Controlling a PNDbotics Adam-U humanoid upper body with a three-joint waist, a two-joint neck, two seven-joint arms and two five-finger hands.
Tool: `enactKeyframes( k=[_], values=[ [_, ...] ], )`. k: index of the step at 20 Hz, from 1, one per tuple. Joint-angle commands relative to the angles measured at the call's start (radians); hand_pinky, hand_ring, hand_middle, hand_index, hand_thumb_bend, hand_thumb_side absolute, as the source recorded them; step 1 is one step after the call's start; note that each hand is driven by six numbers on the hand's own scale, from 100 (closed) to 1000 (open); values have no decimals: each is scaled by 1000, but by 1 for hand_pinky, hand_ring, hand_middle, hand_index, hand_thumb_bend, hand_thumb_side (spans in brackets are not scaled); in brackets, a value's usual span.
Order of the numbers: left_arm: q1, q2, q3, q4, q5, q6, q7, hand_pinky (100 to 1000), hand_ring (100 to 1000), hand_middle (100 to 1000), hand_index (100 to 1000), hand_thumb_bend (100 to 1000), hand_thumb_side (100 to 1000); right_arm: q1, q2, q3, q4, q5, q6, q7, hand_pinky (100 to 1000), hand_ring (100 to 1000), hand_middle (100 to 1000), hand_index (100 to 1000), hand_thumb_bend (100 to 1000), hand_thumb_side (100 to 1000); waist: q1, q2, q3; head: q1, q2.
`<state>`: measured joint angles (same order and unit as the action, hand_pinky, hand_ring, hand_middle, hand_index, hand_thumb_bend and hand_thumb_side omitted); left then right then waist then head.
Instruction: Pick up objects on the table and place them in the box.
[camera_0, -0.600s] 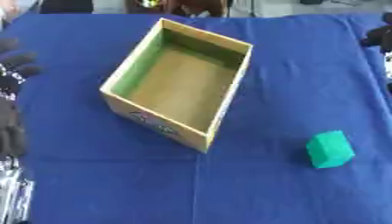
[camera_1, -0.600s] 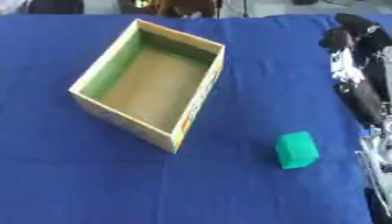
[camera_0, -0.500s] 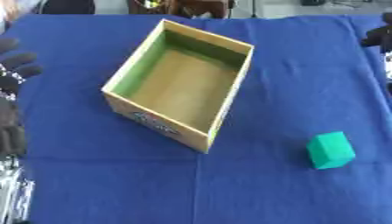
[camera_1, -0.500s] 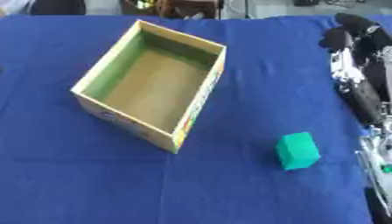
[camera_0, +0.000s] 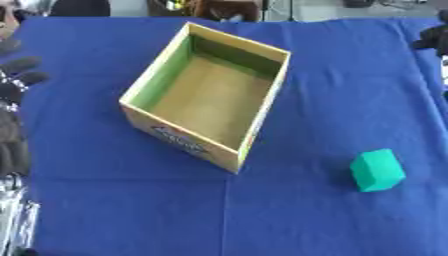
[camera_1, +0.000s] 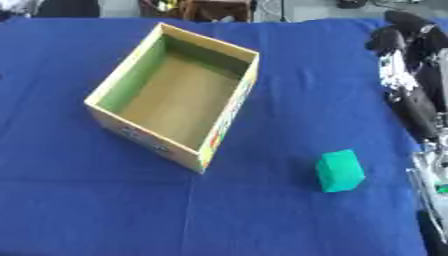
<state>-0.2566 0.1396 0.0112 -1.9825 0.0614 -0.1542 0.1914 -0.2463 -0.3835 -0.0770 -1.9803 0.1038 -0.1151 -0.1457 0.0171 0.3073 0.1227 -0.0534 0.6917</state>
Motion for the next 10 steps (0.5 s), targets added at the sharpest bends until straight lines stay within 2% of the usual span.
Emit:
enactKeyframes(
  k=[1, 4, 6, 10],
  values=[
    [-8, 17, 11, -17, -2, 0, 4, 675, 689, 706, 848, 100, 1000, -11, -46, -11, -20, 20, -7, 7, 855, 686, 657, 833, 108, 779, 0, -23, -3, 4, 11],
    [-4, 23, 11, -17, -4, 1, 3, 674, 689, 706, 848, 100, 1000, -24, -99, -14, -20, 56, -24, 27, 857, 712, 692, 852, 321, 990, -6, -28, -8, 6, 21],
    [0, 29, 12, -17, -6, 3, 4, 674, 689, 706, 848, 100, 1000, -27, -143, -5, -20, 83, -38, 53, 853, 727, 714, 859, 440, 1000, -10, -32, -12, 10, 28],
    [7, 40, 13, -17, -10, 5, 6, 674, 689, 706, 848, 100, 1000, -19, -235, 31, -20, 140, -51, 109, 844, 751, 751, 864, 497, 1000, -20, -39, -20, 16, 33]
  ],
)
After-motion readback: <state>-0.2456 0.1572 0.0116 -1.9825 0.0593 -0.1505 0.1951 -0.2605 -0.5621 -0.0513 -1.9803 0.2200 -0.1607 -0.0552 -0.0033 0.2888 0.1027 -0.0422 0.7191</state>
